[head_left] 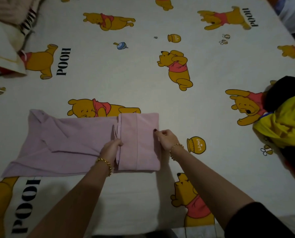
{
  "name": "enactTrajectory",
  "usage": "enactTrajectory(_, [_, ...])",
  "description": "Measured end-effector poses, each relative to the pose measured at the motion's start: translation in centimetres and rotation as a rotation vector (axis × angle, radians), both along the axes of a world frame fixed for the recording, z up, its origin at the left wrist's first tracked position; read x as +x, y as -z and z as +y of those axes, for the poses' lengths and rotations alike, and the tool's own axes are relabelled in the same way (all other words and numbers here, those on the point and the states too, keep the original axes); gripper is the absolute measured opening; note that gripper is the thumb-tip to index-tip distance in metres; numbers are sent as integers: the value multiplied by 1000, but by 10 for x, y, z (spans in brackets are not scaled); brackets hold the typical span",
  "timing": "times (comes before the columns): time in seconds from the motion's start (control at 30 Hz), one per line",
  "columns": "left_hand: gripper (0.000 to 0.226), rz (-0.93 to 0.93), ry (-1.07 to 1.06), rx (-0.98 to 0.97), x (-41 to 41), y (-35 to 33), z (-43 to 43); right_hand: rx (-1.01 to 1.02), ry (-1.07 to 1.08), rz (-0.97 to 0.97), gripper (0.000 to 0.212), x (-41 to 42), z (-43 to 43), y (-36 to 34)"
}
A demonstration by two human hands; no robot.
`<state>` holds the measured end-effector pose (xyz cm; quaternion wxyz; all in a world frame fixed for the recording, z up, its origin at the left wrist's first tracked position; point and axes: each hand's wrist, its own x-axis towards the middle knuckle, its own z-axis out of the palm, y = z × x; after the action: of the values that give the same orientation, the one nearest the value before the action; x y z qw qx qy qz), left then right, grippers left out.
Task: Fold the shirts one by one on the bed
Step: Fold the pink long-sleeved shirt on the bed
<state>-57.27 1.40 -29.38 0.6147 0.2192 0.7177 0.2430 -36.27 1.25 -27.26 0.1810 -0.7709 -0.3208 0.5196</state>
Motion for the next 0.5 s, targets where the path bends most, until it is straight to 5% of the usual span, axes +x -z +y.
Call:
enactTrajectory(0.1, [22, 31, 25, 26, -7, -12, -2, -36, -18, 37, 55, -15, 1, 3])
enactTrajectory(0.27, [56, 422, 271, 304, -37, -13, -6, 109, 26, 69, 39, -43, 5, -9])
enactTrajectory(0.33, [46, 522, 276, 432, -43, -21, -4, 223, -4, 73, 35, -59, 8, -22])
enactTrajectory(0.4, [12, 315, 202, 435, -45, -39, -3, 282, -44, 132, 30, -82, 10, -37])
enactTrajectory(0.5, [44, -207, 38, 223, -57, -53, 7, 195, 38, 517, 44, -116, 18, -58])
